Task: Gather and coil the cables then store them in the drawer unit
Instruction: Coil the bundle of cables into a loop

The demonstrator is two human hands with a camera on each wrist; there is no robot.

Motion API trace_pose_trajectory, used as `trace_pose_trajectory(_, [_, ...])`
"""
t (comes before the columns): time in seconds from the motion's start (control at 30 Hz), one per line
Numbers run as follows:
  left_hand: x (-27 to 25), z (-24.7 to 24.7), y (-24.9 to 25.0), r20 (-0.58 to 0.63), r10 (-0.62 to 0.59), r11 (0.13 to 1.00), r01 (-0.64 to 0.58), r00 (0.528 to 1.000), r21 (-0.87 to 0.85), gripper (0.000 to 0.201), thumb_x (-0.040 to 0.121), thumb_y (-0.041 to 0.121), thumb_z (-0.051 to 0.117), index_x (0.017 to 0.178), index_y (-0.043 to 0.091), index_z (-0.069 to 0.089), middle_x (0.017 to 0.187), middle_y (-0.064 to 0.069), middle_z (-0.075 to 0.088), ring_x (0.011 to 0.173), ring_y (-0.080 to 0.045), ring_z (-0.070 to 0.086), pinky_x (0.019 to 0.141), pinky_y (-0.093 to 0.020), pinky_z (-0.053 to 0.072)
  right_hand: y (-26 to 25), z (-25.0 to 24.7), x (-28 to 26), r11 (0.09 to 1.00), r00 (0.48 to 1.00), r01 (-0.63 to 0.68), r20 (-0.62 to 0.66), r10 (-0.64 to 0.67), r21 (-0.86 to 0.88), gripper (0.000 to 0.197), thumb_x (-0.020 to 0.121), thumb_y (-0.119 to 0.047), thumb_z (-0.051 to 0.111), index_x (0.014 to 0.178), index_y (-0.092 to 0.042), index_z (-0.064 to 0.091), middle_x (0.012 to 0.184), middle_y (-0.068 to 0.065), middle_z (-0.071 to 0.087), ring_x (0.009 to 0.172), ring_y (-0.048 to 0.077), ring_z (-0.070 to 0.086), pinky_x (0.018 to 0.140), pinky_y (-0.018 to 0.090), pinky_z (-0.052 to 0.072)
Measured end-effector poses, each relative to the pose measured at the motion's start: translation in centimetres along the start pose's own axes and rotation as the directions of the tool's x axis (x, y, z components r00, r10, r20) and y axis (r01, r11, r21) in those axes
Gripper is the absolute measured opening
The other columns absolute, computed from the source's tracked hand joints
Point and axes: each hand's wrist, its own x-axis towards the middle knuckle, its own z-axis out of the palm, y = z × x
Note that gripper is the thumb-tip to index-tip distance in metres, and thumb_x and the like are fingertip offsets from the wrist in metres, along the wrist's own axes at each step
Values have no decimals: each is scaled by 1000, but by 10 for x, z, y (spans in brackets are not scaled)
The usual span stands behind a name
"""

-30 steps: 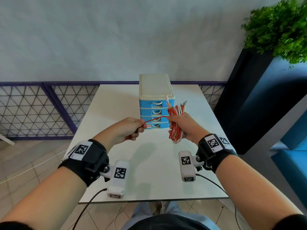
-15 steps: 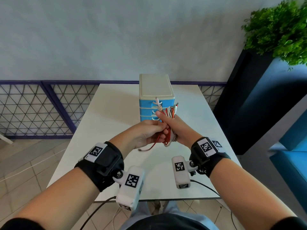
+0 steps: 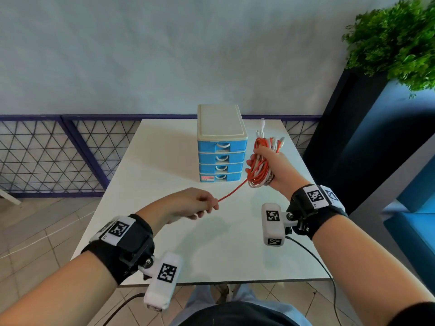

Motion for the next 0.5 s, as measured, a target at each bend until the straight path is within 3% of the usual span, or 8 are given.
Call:
trace_pose_trajectory(0.07, [7,-5,5,-202,142,982,-112,969,151,15,90,14,58,79,20,66,73,9,61,60,-6,48,55,-14,38,1,2,-3,996,995,-55,82,62,-75,11,91,-12,59,97,-3,58,78,9,65,70,19,69,75,40,58])
trace_pose_trajectory(0.13, [13,-10,15,-338,280,952,-216,899,216,13,87,15,64,76,21,67,72,9,62,62,-5,50,57,-15,39,4,7,-7,982,982,-81,154,108,-170,13,90,-12,59,98,-2,60,81,12,66,72,20,70,74,39,58])
trace_pose_trajectory(0.2, [17,-13,26,-420,384,919,-299,822,255,6,84,17,68,78,19,69,74,4,64,65,-6,52,63,-20,41,7,14,-10,963,968,-91,203,145,-254,11,90,-12,59,96,-2,61,80,12,68,71,20,71,73,37,58])
trace_pose_trajectory(0.27, [19,-13,34,-460,455,890,-369,763,269,3,82,18,70,80,17,71,76,4,67,66,-2,55,64,-15,41,12,21,-13,946,941,-105,279,194,-306,14,89,-13,61,101,-4,62,84,13,70,75,21,71,75,38,58])
trace_pose_trajectory(0.37, [18,-8,41,-486,517,856,-422,704,299,5,80,18,73,84,17,74,78,8,68,71,2,58,64,-5,40,17,29,-16,945,898,-134,367,244,-300,13,90,-13,60,101,-7,64,83,12,69,76,22,70,74,38,58])
trace_pose_trajectory(0.43, [20,-5,38,-538,498,866,-416,680,276,15,77,20,75,90,17,68,81,6,69,71,0,59,64,-11,42,19,30,-15,946,905,-147,347,246,-288,10,90,-8,58,98,-4,62,77,10,67,70,19,67,73,39,58])
trace_pose_trajectory(0.5, [21,-7,32,-577,423,902,-387,699,192,30,79,22,74,98,16,52,85,3,71,72,-6,62,64,-17,45,21,29,-11,931,925,-142,288,246,-337,9,88,-4,58,96,-1,59,71,10,63,64,18,64,71,39,58])
